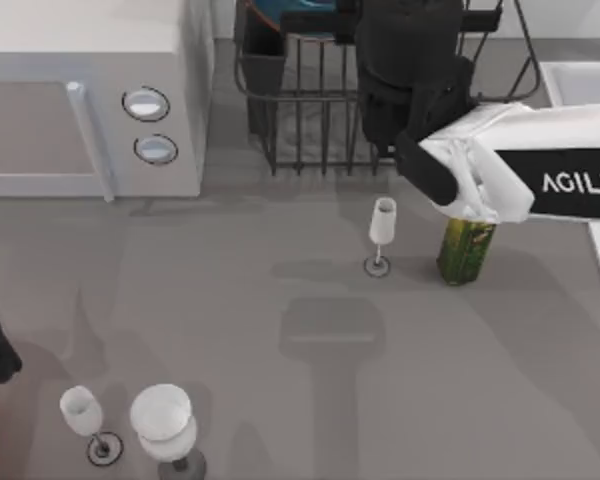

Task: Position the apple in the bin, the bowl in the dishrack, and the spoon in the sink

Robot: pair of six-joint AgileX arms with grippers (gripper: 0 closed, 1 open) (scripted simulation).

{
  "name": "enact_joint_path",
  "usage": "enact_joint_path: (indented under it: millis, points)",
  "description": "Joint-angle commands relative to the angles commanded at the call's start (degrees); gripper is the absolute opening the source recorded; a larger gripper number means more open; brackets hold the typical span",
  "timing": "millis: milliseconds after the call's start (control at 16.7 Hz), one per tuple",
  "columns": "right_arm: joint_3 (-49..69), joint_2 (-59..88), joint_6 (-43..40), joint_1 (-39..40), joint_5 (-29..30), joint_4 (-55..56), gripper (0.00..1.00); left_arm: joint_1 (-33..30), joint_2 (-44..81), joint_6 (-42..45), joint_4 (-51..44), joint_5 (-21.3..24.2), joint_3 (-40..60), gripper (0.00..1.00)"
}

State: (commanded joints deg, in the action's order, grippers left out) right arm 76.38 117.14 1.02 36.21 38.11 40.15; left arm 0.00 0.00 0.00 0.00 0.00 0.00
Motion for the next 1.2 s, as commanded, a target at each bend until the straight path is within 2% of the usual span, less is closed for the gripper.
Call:
enact_joint_path:
  millis: [540,1200]
  points:
    - [0.00,0.00,0.00,0.00,0.00,0.00,0.98,0.00,0.00,0.00,0.00,0.00,0.00,1.00]
    - [-0.39,-0.58,-0.02,0.22,0.05,-0.07,1.00,0.00,0.00,0.00,0.00,0.00,0.00,1.00]
